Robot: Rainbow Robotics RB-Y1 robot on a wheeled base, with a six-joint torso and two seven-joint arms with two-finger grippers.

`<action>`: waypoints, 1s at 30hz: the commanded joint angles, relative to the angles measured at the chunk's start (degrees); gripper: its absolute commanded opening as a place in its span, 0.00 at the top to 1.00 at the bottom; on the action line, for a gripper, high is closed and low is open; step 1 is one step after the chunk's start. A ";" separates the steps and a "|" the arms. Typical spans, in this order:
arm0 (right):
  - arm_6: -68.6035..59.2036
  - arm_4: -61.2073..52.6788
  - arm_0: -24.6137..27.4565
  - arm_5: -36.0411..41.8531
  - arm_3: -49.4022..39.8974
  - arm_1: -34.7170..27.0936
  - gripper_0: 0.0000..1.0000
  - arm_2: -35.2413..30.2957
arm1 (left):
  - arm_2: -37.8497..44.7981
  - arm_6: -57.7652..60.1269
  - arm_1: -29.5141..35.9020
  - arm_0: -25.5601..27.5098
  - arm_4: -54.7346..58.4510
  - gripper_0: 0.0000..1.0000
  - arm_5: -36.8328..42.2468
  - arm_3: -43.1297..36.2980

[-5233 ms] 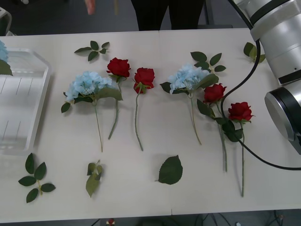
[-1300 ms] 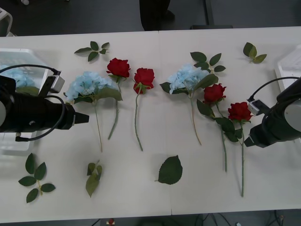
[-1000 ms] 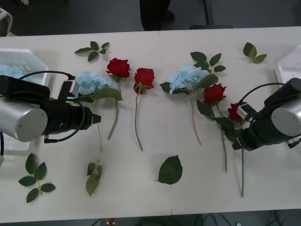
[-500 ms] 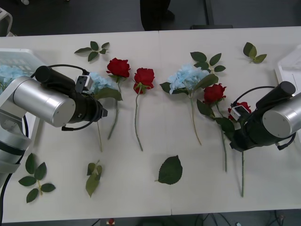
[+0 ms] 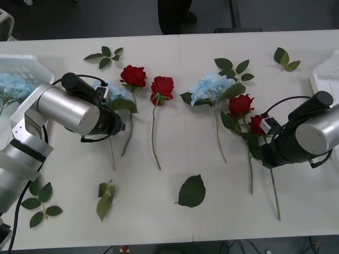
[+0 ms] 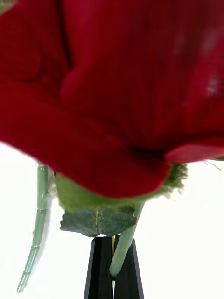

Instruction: Place the red flowers into the right box and the blue flowers into the left box. If a person shows an open palm, hand one flower to the person first, then continue sorting.

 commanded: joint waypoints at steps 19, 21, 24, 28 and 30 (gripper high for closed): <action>14.36 -4.89 -24.14 5.88 17.76 -1.45 1.00 -13.04 | -1.46 1.05 -1.23 -2.77 -2.29 1.00 -2.07 0.43; 18.14 -3.66 -28.01 5.79 24.53 -1.54 1.00 -13.04 | -1.19 1.14 0.00 -2.85 -1.85 1.00 -1.37 -1.33; 24.29 0.21 -33.11 4.74 32.79 -1.89 1.00 -12.78 | -0.32 1.05 3.34 -3.12 2.37 1.00 1.44 -5.72; 29.74 6.18 -36.71 0.96 39.29 -3.21 1.00 -9.17 | 1.97 0.70 9.40 -3.12 9.75 1.00 7.33 -13.11; 29.57 7.50 -37.06 -2.20 40.70 -5.23 1.00 -5.22 | 4.17 0.26 13.89 -2.94 14.67 1.00 12.08 -17.85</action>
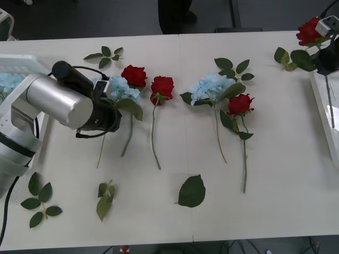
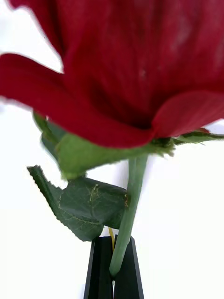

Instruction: Place the red flowers into the right box and the blue flowers into the left box. If a person shows an open palm, hand one flower to the person first, then continue sorting.

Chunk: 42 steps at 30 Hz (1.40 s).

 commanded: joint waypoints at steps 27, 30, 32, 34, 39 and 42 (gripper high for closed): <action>-14.49 18.87 -4.70 -17.36 24.69 -2.90 1.00 20.03 | 25.63 -37.00 34.37 1.54 9.01 1.00 12.93 19.85; -15.02 19.66 -4.70 -19.20 26.53 -1.67 1.00 21.61 | 25.55 -37.09 33.76 4.53 9.28 1.00 10.38 19.77; -15.28 19.84 -4.70 -20.35 27.15 -1.41 1.00 23.81 | 25.55 -37.18 33.05 5.93 9.54 1.00 8.80 19.41; -15.54 19.75 -4.61 -20.87 27.32 -1.14 1.00 25.57 | 25.55 -37.18 32.61 6.73 9.54 1.00 7.48 19.24; -15.72 17.82 -4.52 -20.52 27.32 -0.44 0.98 25.92 | 25.20 -37.26 32.17 6.81 9.98 0.60 6.78 19.15; -15.89 17.82 -4.52 -20.52 27.41 0.00 0.66 25.92 | 25.20 -37.62 32.17 6.90 10.42 0.26 5.99 19.06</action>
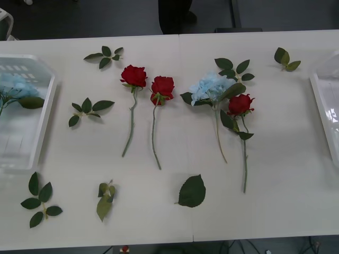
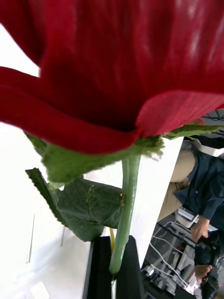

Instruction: Place the red flowers into the right box and the blue flowers into the left box. If a person shows an open palm, hand one flower to the person first, then continue sorting.

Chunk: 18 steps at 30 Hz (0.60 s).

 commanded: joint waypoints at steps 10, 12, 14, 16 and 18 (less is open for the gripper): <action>3.14 -5.57 -2.74 2.53 -1.69 1.43 0.17 -5.27 | 6.09 -9.55 0.26 2.32 16.35 0.00 -2.14 -4.83; 7.09 -10.49 -2.74 6.40 -4.42 0.82 0.11 -8.61 | 7.23 -9.99 0.26 3.99 20.57 0.00 -2.49 -9.75; 10.08 -13.48 -2.74 10.09 -6.88 0.12 0.07 -10.72 | 7.23 -9.46 0.26 4.87 22.76 0.00 -2.93 -13.01; 13.86 -17.44 -2.74 16.95 -11.01 -0.76 0.04 -13.70 | 6.79 -6.03 0.00 5.57 25.40 0.00 -3.90 -16.79; 16.76 -21.21 -2.74 24.86 -16.11 -1.38 0.00 -16.25 | 5.91 -0.05 -0.70 5.57 27.42 0.00 -4.07 -19.42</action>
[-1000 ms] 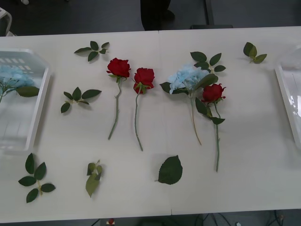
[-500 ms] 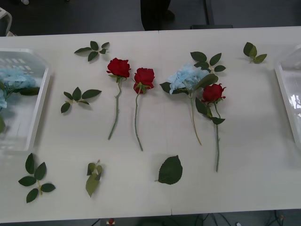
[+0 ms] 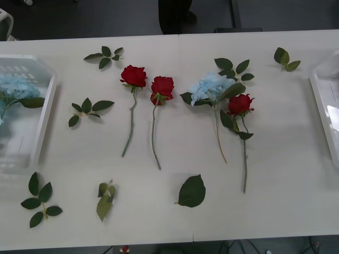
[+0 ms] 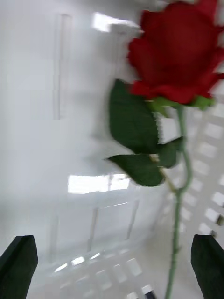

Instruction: Place the red flowers into the right box and the blue flowers into the left box. If a person shows an open palm, hand one flower to the person first, then continue sorting.

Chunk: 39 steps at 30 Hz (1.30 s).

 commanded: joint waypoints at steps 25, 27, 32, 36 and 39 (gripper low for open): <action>-17.39 -19.72 7.66 12.27 -36.43 7.34 0.00 -1.07 | -32.69 41.25 -26.97 -19.84 -27.00 0.00 -13.80 -2.25; -17.65 -19.45 8.45 11.92 -37.66 7.42 0.00 -1.07 | -34.72 42.83 -28.82 -21.68 -29.90 0.00 -13.80 -0.40; -17.30 -18.66 10.56 10.51 -39.68 6.37 0.00 -1.07 | -40.17 46.35 -34.88 -28.27 -36.58 0.00 -14.24 7.95; -16.95 -17.61 12.23 8.93 -41.27 5.32 0.00 -0.54 | -42.71 46.61 -39.10 -32.58 -39.04 0.00 -16.53 15.33; -16.86 -16.73 12.67 7.52 -41.44 5.23 0.00 0.78 | -43.42 46.44 -41.39 -34.16 -39.65 0.00 -21.54 21.13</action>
